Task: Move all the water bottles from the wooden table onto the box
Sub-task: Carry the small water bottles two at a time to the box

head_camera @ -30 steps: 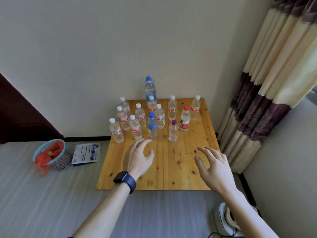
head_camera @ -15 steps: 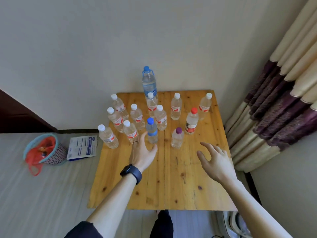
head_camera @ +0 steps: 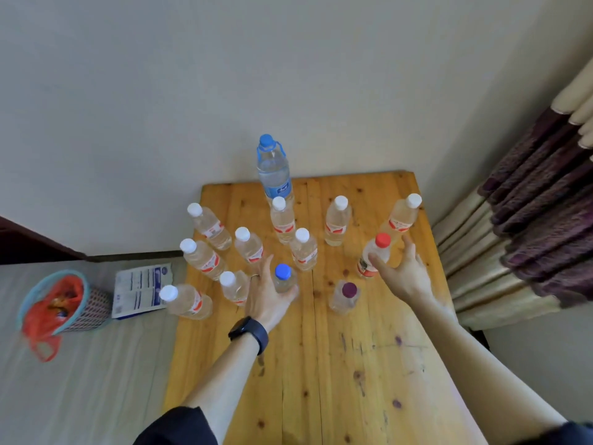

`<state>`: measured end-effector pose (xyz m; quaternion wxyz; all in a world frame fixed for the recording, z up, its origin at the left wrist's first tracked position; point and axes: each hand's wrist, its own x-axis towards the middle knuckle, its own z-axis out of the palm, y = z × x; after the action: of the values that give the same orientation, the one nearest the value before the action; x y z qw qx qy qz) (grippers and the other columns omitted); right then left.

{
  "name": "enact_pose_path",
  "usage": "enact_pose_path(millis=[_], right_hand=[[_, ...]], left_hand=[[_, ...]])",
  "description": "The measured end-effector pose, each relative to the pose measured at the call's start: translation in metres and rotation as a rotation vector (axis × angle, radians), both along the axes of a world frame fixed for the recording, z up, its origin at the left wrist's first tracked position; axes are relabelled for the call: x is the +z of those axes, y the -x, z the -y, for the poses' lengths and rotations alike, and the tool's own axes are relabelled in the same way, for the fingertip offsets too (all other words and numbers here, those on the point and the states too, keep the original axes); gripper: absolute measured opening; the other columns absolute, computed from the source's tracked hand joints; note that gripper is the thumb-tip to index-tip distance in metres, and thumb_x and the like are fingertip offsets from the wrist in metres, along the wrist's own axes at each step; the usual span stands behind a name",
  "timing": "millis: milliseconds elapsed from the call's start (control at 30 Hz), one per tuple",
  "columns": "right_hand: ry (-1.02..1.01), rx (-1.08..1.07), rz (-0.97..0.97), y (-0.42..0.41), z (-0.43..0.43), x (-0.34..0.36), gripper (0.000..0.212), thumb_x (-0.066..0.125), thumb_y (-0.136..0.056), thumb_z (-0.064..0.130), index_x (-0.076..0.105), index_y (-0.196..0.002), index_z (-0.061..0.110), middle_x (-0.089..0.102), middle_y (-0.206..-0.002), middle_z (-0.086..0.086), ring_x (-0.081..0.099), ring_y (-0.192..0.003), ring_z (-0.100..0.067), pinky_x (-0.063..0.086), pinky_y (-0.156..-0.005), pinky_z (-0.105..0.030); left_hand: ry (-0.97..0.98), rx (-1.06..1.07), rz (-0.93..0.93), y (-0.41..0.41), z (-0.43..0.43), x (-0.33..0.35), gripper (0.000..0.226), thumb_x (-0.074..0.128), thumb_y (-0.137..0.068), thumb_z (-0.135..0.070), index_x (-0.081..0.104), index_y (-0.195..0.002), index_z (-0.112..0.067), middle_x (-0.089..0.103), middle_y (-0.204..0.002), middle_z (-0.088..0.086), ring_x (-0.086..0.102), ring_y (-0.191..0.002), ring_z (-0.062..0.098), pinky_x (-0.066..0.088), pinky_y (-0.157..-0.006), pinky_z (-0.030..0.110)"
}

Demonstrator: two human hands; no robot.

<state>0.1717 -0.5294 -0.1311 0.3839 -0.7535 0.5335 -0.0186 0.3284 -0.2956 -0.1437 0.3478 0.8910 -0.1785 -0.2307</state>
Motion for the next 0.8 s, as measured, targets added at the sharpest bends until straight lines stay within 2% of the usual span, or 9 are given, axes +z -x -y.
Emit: enact_pose_path(millis=[133,200,300,367,433,533,633,733,800], right_hand=[[-0.079,-0.013,0.018,-0.028,0.018,-0.012,0.101,0.064,-0.078,0.072,0.011,-0.157,0.036,0.036,-0.155,-0.013,0.042,-0.137,-0.038,0.041,-0.108,-0.050],[-0.098,-0.017,-0.005,-0.035,0.021,-0.021,0.094,0.061,-0.078,0.075,0.020,-0.153,0.037,0.043,-0.149,-0.011,0.046,-0.133,-0.037,0.043,-0.106,-0.049],[-0.087,-0.010,-0.039,-0.038,0.027,-0.035,0.077,0.051,-0.078,0.079,0.040,-0.139,0.034,0.059,-0.128,-0.011,0.058,-0.111,-0.035,0.050,-0.095,-0.048],[-0.101,-0.020,-0.019,-0.038,0.028,-0.033,0.066,0.053,-0.084,0.071,0.046,-0.134,0.029,0.063,-0.119,-0.011,0.059,-0.100,-0.031,0.052,-0.089,-0.044],[-0.122,-0.007,0.019,-0.029,0.025,-0.027,0.057,0.058,-0.090,0.059,0.049,-0.136,0.026,0.064,-0.119,-0.010,0.057,-0.097,-0.028,0.050,-0.083,-0.037],[-0.124,0.040,0.071,0.006,0.007,-0.016,0.056,0.065,-0.091,0.050,0.050,-0.140,0.028,0.064,-0.126,-0.007,0.059,-0.114,-0.030,0.045,-0.085,-0.030],[-0.137,0.062,0.074,0.051,-0.023,-0.014,0.054,0.069,-0.090,0.042,0.053,-0.140,0.029,0.064,-0.125,-0.003,0.058,-0.120,-0.025,0.041,-0.087,-0.026],[-0.165,0.088,0.095,0.090,-0.055,-0.021,0.045,0.073,-0.088,0.034,0.059,-0.130,0.033,0.064,-0.115,0.004,0.061,-0.115,-0.021,0.045,-0.091,-0.028],[-0.234,0.128,0.097,0.107,-0.075,-0.027,0.038,0.074,-0.084,0.033,0.061,-0.115,0.048,0.068,-0.112,0.006,0.064,-0.111,-0.021,0.051,-0.095,-0.036]], left_hand=[[0.054,0.008,-0.039,0.000,0.003,-0.011,0.064,0.076,-0.082,-0.043,0.045,-0.138,-0.040,0.057,-0.127,-0.009,0.052,-0.116,0.013,0.040,-0.088,0.025],[0.080,0.016,-0.048,-0.002,0.003,-0.013,0.048,0.074,-0.085,-0.040,0.053,-0.127,-0.038,0.062,-0.117,-0.015,0.056,-0.109,0.010,0.042,-0.083,0.025],[0.117,0.010,-0.058,-0.008,0.007,-0.008,0.028,0.072,-0.088,-0.036,0.060,-0.112,-0.033,0.066,-0.100,-0.018,0.062,-0.096,0.010,0.045,-0.074,0.021],[0.127,-0.020,-0.082,-0.012,0.006,-0.006,0.026,0.072,-0.089,-0.033,0.060,-0.111,-0.033,0.065,-0.101,-0.019,0.061,-0.096,0.007,0.046,-0.077,0.021],[0.127,-0.047,-0.099,-0.011,-0.002,-0.007,0.026,0.073,-0.088,-0.032,0.061,-0.110,-0.036,0.066,-0.102,-0.019,0.060,-0.097,0.005,0.050,-0.083,0.029],[0.120,-0.102,-0.113,-0.002,-0.022,-0.006,0.025,0.073,-0.087,-0.034,0.061,-0.108,-0.042,0.067,-0.103,-0.020,0.061,-0.101,0.006,0.053,-0.088,0.037],[0.109,-0.171,-0.135,0.017,-0.043,-0.002,0.023,0.071,-0.089,-0.034,0.061,-0.109,-0.040,0.067,-0.108,-0.019,0.060,-0.103,0.005,0.052,-0.090,0.037],[0.038,-0.268,-0.173,0.037,-0.060,-0.001,0.024,0.069,-0.090,-0.034,0.058,-0.109,-0.044,0.067,-0.108,-0.017,0.062,-0.101,0.012,0.052,-0.089,0.042],[0.006,-0.349,-0.203,0.048,-0.067,0.000,0.026,0.069,-0.090,-0.030,0.057,-0.107,-0.045,0.066,-0.114,-0.017,0.062,-0.105,0.014,0.051,-0.092,0.045]])
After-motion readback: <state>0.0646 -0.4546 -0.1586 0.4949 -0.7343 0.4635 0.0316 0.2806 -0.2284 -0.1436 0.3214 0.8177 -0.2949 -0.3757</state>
